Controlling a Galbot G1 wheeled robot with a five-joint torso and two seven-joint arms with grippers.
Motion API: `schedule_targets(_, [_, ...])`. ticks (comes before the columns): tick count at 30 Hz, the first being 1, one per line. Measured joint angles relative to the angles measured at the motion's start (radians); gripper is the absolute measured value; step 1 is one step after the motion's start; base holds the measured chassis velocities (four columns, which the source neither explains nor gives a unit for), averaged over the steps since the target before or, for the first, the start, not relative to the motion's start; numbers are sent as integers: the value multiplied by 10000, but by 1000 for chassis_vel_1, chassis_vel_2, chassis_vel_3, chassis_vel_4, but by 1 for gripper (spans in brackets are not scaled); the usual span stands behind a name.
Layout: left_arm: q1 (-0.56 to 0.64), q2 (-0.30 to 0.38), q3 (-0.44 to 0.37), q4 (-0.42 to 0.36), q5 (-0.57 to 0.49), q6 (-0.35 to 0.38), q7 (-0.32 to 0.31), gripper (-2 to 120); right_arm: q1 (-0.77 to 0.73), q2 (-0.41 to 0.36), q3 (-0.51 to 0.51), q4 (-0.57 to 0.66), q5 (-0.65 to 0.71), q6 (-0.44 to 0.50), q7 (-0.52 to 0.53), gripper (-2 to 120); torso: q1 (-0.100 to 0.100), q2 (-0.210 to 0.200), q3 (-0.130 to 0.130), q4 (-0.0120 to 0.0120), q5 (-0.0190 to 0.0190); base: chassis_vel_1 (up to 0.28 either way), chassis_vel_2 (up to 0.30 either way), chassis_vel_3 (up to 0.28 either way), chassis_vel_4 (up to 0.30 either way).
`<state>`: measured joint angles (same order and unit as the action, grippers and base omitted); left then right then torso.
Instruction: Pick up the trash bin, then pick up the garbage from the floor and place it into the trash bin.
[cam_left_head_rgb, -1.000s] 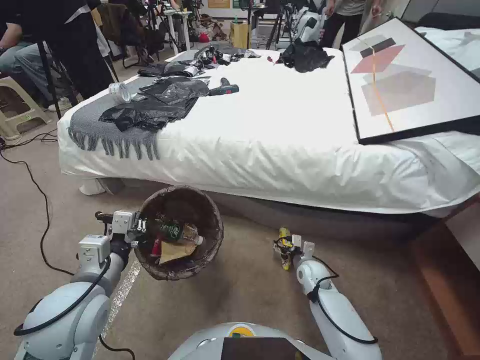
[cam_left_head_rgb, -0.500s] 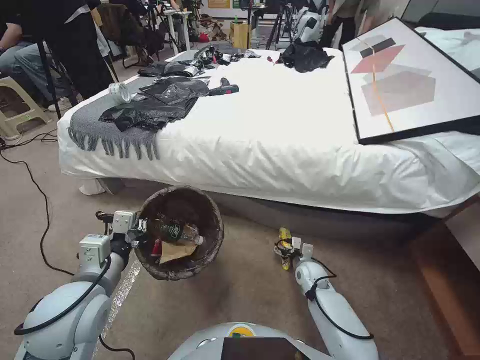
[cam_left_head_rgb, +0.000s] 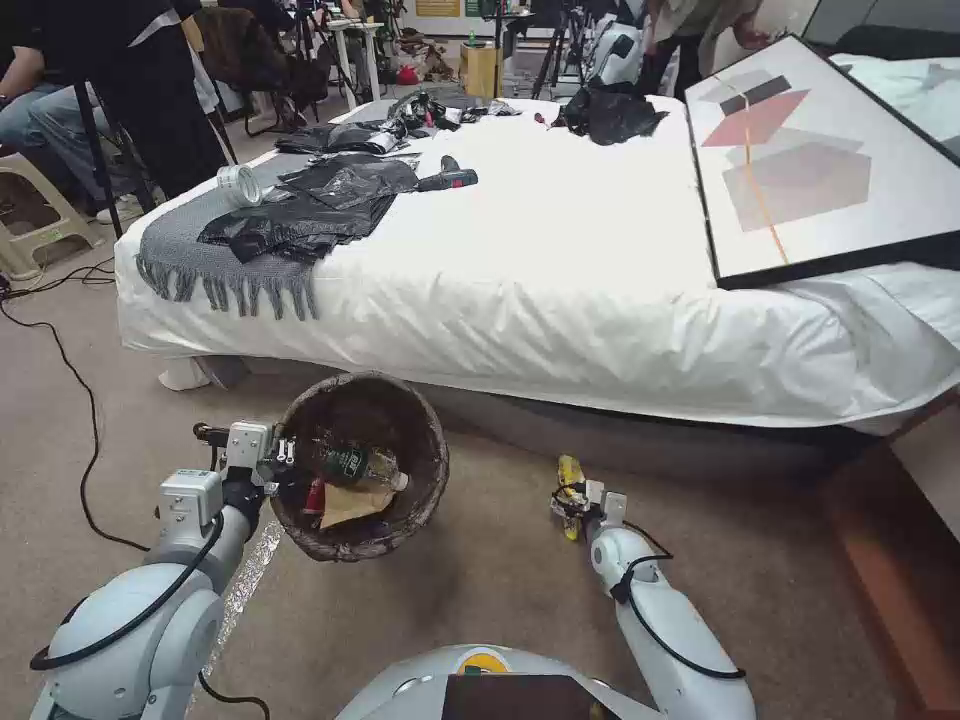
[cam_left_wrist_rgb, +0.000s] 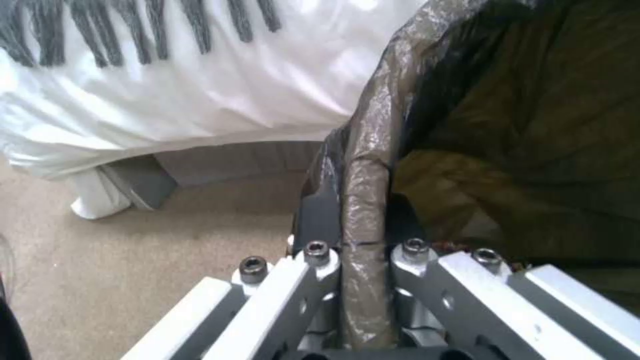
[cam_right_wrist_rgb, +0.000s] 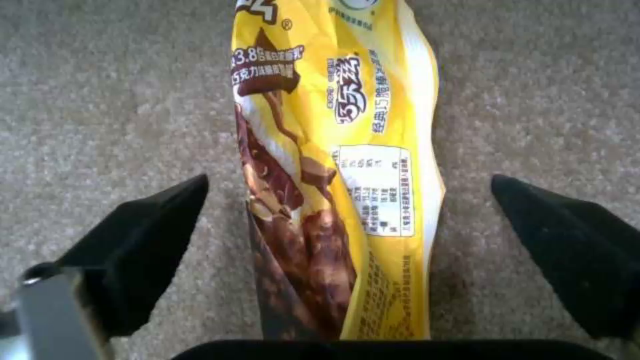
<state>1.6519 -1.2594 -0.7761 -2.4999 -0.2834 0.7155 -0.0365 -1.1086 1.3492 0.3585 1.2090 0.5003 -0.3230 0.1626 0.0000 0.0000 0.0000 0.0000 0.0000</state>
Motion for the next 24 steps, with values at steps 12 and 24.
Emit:
schedule_targets(12, [-23,-14,8,0,-6,0,-1,3,-6,10,-42,-56,-39,50,-15,52,-1,0,0,-2,-4,0,0,0,0])
schedule_targets(24, [-41,-7,15,0,-16,2,-1,3,-30,23,-17,-177,-23,188,-28,11,0,0,0,5,3,0,0,0,0])
